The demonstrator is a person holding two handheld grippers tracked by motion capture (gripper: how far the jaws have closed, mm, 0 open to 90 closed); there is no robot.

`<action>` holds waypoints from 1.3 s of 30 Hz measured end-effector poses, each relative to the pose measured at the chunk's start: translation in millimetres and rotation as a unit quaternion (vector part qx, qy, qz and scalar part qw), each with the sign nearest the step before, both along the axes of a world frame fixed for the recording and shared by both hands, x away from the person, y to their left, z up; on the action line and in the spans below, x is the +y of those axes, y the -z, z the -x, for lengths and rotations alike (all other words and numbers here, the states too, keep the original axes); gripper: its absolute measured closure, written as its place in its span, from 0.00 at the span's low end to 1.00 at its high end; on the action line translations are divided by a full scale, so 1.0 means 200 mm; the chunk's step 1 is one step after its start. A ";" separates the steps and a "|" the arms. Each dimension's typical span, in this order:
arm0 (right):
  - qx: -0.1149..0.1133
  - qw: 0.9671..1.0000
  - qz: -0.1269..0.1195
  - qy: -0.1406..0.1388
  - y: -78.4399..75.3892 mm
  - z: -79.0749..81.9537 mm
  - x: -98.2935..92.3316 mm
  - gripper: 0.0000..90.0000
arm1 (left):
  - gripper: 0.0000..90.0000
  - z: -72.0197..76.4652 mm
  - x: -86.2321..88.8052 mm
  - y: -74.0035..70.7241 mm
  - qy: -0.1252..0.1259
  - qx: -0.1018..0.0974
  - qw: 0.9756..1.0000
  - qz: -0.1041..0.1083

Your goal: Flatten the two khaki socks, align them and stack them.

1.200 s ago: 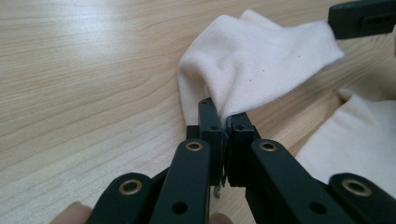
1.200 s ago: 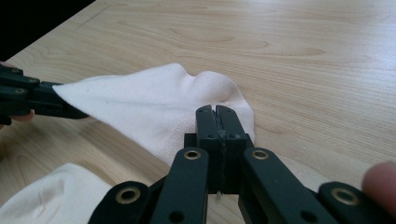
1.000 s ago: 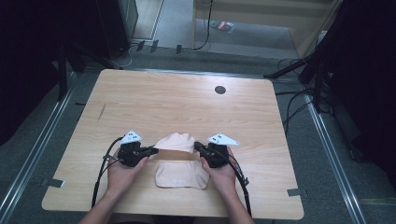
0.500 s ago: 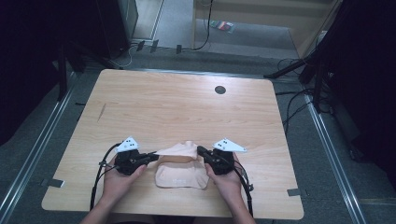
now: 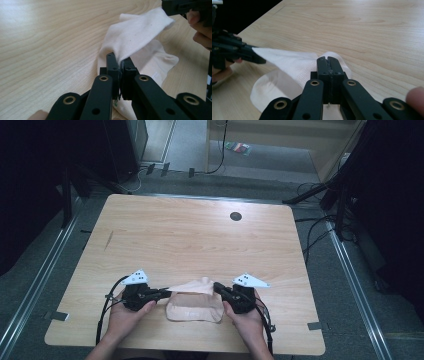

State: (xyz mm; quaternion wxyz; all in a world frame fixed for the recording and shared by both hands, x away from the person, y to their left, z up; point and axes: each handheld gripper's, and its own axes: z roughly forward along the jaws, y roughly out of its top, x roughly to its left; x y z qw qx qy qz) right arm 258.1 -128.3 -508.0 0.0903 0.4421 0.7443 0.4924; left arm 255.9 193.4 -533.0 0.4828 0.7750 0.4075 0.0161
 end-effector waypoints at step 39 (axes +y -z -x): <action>-0.064 0.971 0.133 -0.189 0.22 -0.11 0.32 0.74 | 0.99 -0.12 0.10 0.05 -0.084 0.057 0.995 0.024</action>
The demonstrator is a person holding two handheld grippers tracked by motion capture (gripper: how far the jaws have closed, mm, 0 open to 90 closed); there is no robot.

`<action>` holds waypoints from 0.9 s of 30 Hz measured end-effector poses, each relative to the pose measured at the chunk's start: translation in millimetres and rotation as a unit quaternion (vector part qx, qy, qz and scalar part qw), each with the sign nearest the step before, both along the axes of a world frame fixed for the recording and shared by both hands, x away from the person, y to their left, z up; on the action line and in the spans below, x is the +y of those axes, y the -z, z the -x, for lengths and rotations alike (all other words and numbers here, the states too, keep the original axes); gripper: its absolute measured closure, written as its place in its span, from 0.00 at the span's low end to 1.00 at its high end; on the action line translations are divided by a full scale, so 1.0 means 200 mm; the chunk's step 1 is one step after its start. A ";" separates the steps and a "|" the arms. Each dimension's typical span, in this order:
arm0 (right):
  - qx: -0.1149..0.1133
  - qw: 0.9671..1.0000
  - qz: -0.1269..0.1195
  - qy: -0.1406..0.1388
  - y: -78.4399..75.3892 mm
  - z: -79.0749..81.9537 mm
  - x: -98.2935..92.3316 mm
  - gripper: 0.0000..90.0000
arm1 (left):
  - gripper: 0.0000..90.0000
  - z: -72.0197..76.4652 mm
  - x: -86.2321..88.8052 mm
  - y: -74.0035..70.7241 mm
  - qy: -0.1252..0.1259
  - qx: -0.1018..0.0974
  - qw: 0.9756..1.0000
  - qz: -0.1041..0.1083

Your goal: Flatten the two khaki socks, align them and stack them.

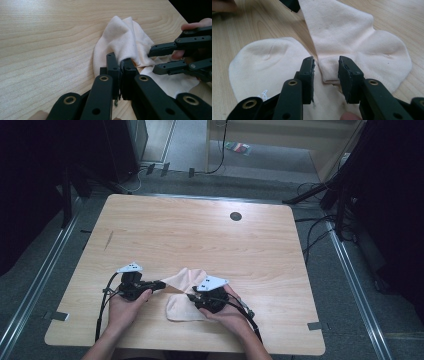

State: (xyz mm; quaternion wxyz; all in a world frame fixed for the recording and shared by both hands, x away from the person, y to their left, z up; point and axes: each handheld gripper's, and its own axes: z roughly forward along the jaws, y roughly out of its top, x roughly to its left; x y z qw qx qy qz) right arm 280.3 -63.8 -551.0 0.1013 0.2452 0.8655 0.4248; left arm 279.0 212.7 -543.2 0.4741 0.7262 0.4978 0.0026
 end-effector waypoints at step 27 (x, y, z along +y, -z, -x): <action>-0.019 0.990 -0.105 0.088 -0.32 0.04 -0.16 1.00 | 0.99 0.07 0.01 -0.04 0.043 -0.069 0.996 -0.040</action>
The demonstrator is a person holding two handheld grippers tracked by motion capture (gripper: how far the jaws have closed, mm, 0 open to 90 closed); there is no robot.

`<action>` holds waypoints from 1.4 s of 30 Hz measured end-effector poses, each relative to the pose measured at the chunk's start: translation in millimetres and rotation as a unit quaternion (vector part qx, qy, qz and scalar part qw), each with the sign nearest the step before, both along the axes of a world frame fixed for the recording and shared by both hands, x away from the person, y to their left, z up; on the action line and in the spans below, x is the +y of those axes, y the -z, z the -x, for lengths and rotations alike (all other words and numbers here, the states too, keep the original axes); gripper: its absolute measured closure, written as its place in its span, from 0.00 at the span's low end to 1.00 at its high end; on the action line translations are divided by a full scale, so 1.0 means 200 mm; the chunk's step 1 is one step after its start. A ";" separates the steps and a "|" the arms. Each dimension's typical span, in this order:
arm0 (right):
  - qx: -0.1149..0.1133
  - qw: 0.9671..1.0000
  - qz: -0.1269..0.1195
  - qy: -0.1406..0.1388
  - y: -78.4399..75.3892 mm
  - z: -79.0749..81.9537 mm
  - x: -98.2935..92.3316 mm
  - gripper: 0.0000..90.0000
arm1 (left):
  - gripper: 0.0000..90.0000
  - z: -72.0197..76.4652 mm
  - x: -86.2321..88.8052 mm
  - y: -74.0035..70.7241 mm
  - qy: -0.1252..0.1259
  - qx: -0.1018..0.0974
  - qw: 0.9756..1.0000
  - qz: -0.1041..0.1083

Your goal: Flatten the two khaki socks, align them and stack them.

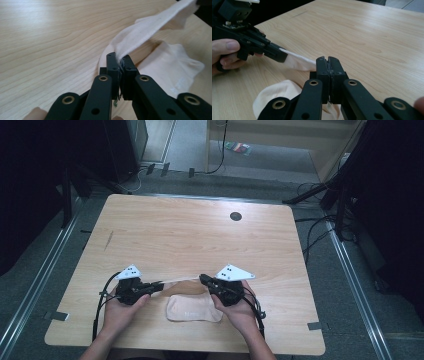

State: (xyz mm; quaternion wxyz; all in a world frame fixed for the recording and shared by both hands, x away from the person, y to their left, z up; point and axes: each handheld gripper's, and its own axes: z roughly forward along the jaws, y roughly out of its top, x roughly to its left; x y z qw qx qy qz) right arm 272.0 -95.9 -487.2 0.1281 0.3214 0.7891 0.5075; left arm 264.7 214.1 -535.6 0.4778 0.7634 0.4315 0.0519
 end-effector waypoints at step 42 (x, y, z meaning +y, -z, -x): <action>0.118 0.991 -0.013 0.062 0.13 -0.15 -0.14 0.99 | 0.89 -0.15 -0.06 0.03 0.028 0.082 0.996 0.017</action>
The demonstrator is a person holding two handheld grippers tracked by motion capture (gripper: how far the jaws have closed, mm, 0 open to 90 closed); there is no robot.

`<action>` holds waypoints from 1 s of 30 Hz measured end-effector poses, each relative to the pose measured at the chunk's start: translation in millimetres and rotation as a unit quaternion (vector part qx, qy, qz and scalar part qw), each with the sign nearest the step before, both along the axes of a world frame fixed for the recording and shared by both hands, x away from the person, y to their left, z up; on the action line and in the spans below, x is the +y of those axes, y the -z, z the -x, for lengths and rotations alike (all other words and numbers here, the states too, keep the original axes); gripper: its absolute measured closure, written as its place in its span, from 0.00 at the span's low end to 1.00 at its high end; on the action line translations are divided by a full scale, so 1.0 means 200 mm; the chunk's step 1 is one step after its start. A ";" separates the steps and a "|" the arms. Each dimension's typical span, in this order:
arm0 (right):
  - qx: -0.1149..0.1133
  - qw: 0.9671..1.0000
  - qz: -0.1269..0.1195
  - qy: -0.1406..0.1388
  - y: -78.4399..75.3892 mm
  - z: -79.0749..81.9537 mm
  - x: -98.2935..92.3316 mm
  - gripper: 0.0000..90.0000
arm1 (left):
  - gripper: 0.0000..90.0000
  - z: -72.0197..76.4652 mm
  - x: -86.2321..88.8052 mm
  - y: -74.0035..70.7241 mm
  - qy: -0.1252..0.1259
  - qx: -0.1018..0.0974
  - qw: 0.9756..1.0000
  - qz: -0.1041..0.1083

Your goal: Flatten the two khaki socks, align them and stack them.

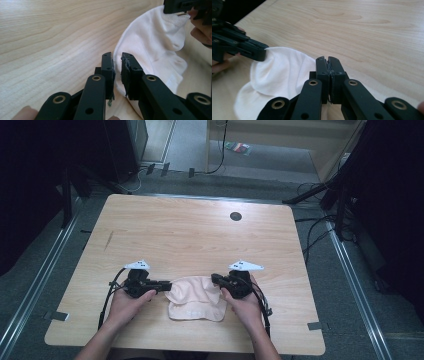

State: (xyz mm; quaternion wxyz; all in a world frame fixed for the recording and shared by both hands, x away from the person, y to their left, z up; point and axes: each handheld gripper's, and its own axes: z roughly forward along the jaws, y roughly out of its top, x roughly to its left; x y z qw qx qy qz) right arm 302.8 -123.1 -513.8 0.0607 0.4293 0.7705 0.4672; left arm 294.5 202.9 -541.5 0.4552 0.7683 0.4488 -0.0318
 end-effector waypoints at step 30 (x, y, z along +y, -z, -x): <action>-0.004 0.998 0.050 0.043 0.13 0.07 -0.09 0.69 | 0.68 0.08 -0.04 0.05 -0.086 -0.033 0.995 -0.045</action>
